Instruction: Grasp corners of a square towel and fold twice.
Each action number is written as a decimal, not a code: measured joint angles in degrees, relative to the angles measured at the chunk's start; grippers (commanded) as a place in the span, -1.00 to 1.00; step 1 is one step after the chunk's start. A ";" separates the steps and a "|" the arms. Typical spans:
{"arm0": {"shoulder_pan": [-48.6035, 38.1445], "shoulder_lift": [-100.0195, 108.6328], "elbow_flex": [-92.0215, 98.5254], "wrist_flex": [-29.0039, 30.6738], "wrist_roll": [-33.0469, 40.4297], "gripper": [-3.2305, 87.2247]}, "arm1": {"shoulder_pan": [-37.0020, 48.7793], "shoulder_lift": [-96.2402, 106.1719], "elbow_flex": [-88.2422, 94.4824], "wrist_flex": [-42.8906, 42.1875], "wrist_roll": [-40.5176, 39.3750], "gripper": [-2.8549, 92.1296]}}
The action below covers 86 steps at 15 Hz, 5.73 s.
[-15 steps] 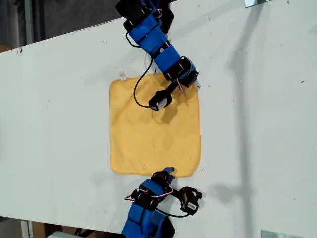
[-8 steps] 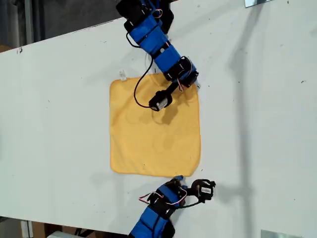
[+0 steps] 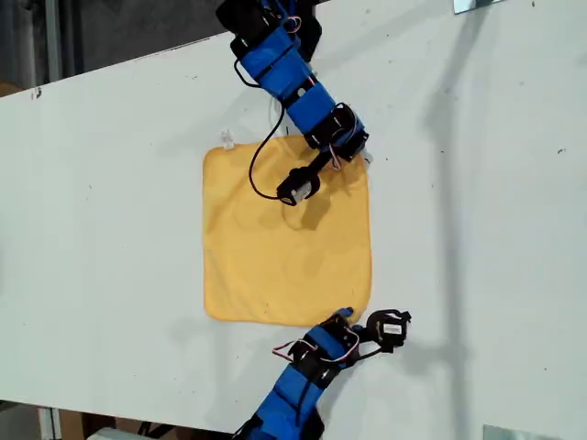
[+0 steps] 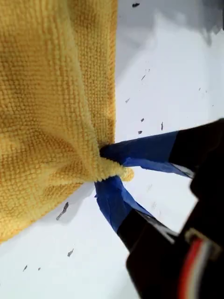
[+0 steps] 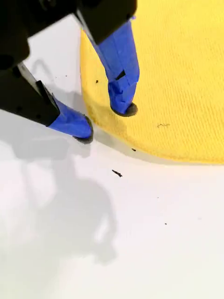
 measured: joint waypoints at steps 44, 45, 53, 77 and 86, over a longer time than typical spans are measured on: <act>-89.56 -5.89 -28.39 5.80 103.45 -0.97 | 84.73 5.62 -23.20 -6.68 -42.01 -0.94; -90.09 -11.78 -31.82 4.75 103.62 -0.97 | 85.96 -1.76 -27.51 -7.12 -42.19 -0.94; -88.33 -9.23 -25.58 2.55 104.85 -0.97 | 86.13 2.11 -19.51 -8.61 -42.71 -0.94; -62.40 28.12 21.88 -9.93 83.32 -0.68 | 72.42 32.87 18.46 -9.40 -34.80 -0.52; -59.50 28.12 21.97 -8.35 82.79 -0.59 | 72.25 36.74 18.72 -7.21 -34.80 -0.46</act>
